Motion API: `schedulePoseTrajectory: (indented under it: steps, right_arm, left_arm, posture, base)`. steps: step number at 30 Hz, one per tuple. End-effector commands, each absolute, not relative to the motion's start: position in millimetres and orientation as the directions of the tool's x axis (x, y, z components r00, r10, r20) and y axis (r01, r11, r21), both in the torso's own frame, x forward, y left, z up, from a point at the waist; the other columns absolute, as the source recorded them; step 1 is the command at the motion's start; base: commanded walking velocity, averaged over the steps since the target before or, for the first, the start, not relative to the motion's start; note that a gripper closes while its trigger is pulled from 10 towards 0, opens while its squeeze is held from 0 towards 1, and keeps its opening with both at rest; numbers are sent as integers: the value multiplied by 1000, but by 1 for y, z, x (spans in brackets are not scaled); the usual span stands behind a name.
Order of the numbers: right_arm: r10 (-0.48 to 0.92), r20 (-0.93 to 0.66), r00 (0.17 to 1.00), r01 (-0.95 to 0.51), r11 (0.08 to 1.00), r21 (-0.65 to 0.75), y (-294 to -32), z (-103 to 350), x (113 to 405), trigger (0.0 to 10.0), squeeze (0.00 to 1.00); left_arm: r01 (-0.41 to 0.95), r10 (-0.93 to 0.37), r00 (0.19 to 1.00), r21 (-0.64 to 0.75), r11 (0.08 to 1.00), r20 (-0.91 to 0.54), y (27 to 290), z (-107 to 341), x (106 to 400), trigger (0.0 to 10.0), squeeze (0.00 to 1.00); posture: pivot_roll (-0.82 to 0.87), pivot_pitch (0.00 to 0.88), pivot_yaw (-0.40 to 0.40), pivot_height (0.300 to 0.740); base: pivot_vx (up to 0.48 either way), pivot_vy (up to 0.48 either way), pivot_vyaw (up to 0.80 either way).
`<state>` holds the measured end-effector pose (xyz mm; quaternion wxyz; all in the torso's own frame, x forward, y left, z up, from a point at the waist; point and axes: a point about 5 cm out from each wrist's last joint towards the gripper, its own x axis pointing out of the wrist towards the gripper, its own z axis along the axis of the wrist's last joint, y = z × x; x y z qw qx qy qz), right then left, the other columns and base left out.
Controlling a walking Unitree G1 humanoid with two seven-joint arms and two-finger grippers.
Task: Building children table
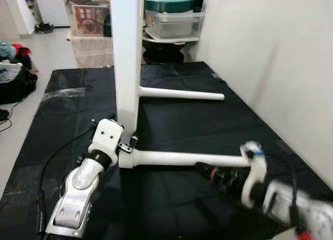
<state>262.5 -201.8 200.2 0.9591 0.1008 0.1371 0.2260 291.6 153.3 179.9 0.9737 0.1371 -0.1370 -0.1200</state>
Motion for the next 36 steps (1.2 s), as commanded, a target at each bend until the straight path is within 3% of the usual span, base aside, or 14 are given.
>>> schedulePoseTrajectory:
  steps: [1,2,3,4,6,8,14,17,18,21,25,27,32,36]
  right_arm:
    - [471,-114,875,-452,877,162,-196,219,262,10000,1000]
    - [417,-64,907,-415,909,41,-199,235,267,10000,910]
    - [312,-16,950,-312,944,-105,-208,249,273,10000,0]
    - [312,-16,950,-312,944,-105,-208,249,273,10000,0]
    - [114,116,987,-76,955,-287,-229,275,282,10000,0]
    - [41,202,979,34,934,-356,-239,290,283,10000,0]
    - [-48,367,929,239,835,-496,-260,322,279,10000,0]
    - [-61,575,816,474,639,-606,-276,364,271,10000,0]
    - [-61,575,816,474,639,-606,-276,364,271,10000,0]
    - [7,706,708,624,461,-631,-275,388,260,10000,0]
    - [22,719,695,641,435,-632,-275,390,258,10000,0]
    - [35,788,615,748,292,-597,-280,400,250,10000,0]
    - [81,820,567,805,158,-573,-284,410,247,10000,0]
    - [114,802,587,793,119,-597,-284,416,256,10000,0]
  left_arm:
    - [192,-265,939,304,933,221,155,176,292,10000,545]
    - [192,-266,938,306,932,222,155,176,293,10000,529]
    - [194,-269,937,308,931,222,155,176,294,10000,502]
    - [194,-269,937,308,931,222,155,176,294,10000,502]
    - [203,-278,935,313,928,220,152,175,294,10000,498]
    - [205,-281,934,315,927,220,152,175,295,10000,490]
    - [207,-284,934,319,925,219,152,174,295,10000,486]
    - [202,-282,935,329,922,216,153,174,297,10000,475]
    - [202,-282,935,329,922,216,153,174,297,10000,475]
    - [195,-277,937,336,921,215,154,174,298,10000,471]
    - [194,-276,937,336,922,215,154,174,299,10000,471]
    - [195,-276,937,337,921,212,154,173,299,10000,475]
    - [204,-284,937,342,917,202,152,171,300,10000,471]
    - [206,-285,938,342,917,198,151,170,301,10000,455]
  posture:
    - [85,0,-96,740]
    - [83,0,-94,740]
    - [79,0,-90,740]
    - [79,0,-90,740]
    - [84,0,-88,740]
    - [86,0,-87,740]
    - [85,0,-88,740]
    - [86,0,-88,740]
    - [86,0,-88,740]
    - [79,0,-85,740]
    - [79,0,-85,740]
    - [71,0,-80,740]
    - [67,0,-80,740]
    - [67,0,-86,740]
  base:
    - [0,0,0]
    - [0,0,0]
    - [0,0,0]
    - [0,0,0]
    - [0,0,0]
    - [0,0,0]
    - [0,0,0]
    - [0,0,0]
    - [0,0,0]
    - [0,0,0]
    - [0,0,0]
    - [0,0,0]
    - [0,0,0]
    - [0,0,0]
